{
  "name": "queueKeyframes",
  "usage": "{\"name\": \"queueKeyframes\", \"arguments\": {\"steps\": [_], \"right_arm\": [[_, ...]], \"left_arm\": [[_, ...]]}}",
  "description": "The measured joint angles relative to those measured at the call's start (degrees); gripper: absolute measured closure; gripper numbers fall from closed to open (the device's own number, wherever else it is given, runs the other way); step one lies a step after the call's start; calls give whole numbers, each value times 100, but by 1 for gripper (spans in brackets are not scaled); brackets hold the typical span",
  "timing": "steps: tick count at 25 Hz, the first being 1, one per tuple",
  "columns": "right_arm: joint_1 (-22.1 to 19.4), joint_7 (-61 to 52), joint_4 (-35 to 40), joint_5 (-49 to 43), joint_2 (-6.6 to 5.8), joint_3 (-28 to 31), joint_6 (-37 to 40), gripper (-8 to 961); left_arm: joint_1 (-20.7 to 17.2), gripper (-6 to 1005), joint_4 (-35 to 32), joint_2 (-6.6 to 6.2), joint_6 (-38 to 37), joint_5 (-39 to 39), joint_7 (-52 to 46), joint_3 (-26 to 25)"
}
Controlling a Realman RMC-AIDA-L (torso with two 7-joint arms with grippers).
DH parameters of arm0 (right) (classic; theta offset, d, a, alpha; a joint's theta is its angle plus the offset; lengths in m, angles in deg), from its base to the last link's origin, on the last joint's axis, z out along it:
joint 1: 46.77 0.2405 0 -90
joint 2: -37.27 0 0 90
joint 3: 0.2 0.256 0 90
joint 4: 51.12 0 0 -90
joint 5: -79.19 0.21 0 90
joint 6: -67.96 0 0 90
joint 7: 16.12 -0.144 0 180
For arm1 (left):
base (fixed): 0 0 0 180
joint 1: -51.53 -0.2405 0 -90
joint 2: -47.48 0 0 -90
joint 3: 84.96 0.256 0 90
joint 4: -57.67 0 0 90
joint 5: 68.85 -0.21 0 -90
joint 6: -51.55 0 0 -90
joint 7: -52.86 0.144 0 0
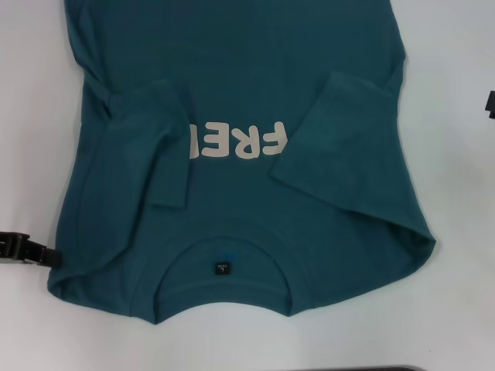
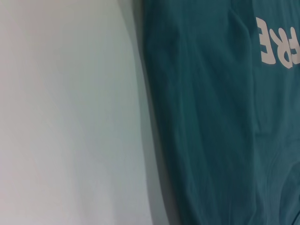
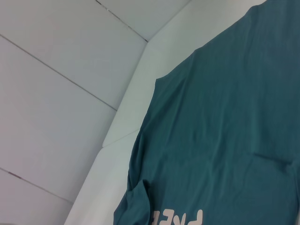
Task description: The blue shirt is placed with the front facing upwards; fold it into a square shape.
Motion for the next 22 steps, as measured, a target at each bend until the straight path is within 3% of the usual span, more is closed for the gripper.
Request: {"name": "queueKeyframes", "arguments": {"steps": [8,22], "right_arm": [[24,0,-4,0,0,-2,-28,409],[63,15,-11,0,0,-20,-29,410]], "left_arm": [[-9,999,2,-32,-12,0,0,0],[-55,879,19,-109,-202,0,-35,-148]]}}
